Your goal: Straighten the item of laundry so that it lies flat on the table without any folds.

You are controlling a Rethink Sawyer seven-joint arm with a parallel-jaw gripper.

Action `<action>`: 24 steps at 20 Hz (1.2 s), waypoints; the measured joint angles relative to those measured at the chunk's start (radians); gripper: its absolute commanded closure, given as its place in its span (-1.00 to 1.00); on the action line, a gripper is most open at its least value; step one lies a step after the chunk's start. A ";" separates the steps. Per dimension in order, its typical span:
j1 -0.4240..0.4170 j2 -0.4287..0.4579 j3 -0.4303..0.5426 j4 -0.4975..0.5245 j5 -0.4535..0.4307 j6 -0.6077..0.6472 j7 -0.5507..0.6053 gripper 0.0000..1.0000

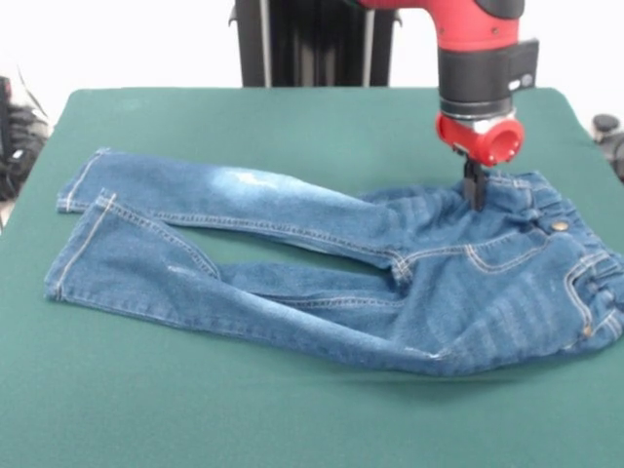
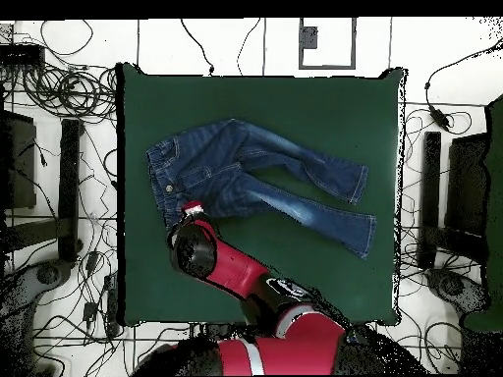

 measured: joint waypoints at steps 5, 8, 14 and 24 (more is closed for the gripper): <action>0.022 -0.002 0.003 0.016 0.018 -0.016 0.048 1.00; 0.034 -0.004 0.009 0.024 0.030 -0.016 0.086 1.00; 0.054 -0.011 0.027 0.038 0.050 -0.016 0.143 1.00; 0.090 -0.020 0.046 0.046 0.056 -0.016 0.192 1.00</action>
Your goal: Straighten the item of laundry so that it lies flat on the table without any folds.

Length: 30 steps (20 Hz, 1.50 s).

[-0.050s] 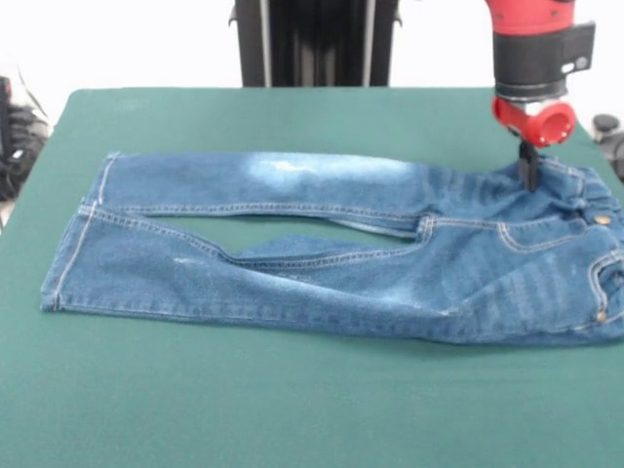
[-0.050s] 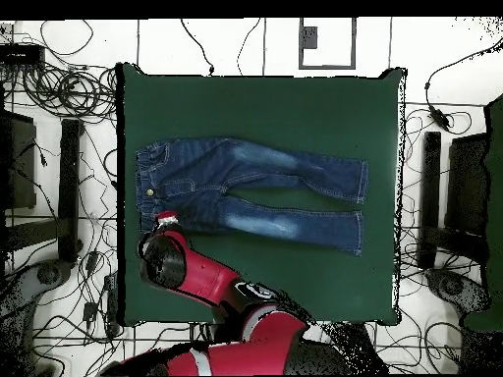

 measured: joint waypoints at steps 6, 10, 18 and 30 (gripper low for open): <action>0.016 -0.004 -0.005 0.000 0.000 0.001 0.000 -1.00; 0.052 -0.028 -0.054 0.000 0.000 0.032 0.000 -1.00; 0.139 -0.165 -0.282 0.001 -0.043 0.259 0.000 -1.00; 0.000 -0.399 -0.497 -0.050 -0.304 0.485 0.000 -1.00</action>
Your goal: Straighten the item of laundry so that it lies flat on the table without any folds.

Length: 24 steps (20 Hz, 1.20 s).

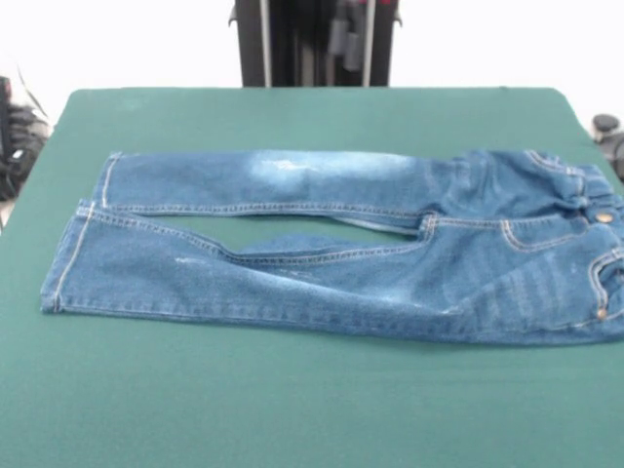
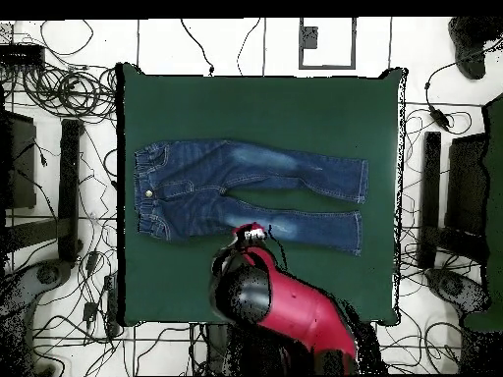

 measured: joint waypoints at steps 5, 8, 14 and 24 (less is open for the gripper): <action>-0.064 0.003 0.000 -0.033 -0.042 0.000 0.000 -1.00; -0.087 0.020 0.000 -0.056 -0.062 -0.001 0.000 -1.00; -0.094 0.069 -0.001 -0.092 -0.089 -0.019 0.000 -1.00; -0.152 0.276 0.000 -0.248 -0.147 -0.104 0.000 -1.00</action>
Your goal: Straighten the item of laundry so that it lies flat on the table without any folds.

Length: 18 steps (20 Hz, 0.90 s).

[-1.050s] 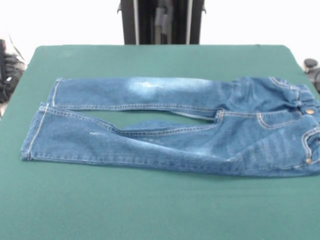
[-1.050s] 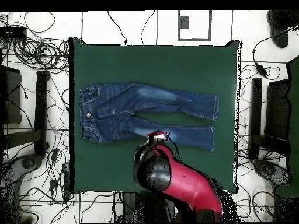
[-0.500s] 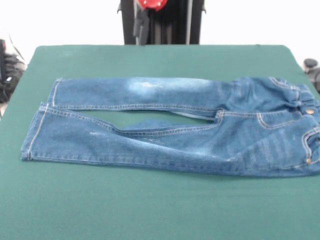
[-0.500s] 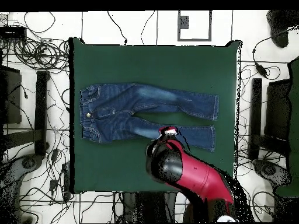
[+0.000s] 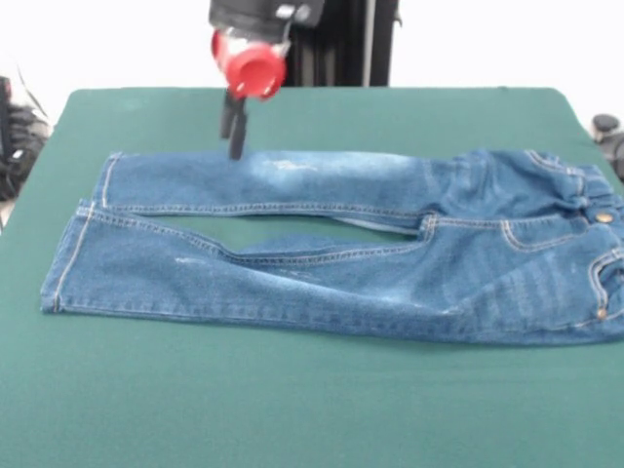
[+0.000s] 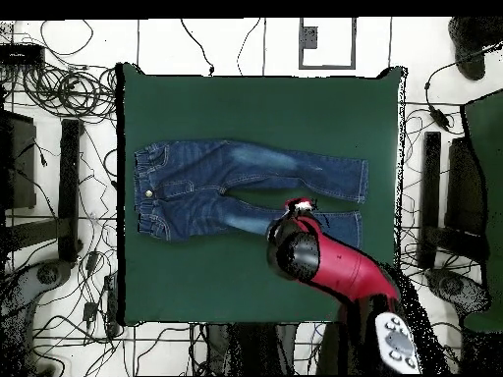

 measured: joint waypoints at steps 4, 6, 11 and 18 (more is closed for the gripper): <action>-0.055 0.072 0.002 -0.081 -0.047 0.000 0.000 -1.00; -0.077 0.086 0.002 -0.107 -0.065 0.001 0.000 -1.00; -0.143 0.098 0.009 -0.169 -0.123 0.001 0.000 -1.00; -0.203 0.080 0.023 -0.213 -0.181 0.006 0.000 -1.00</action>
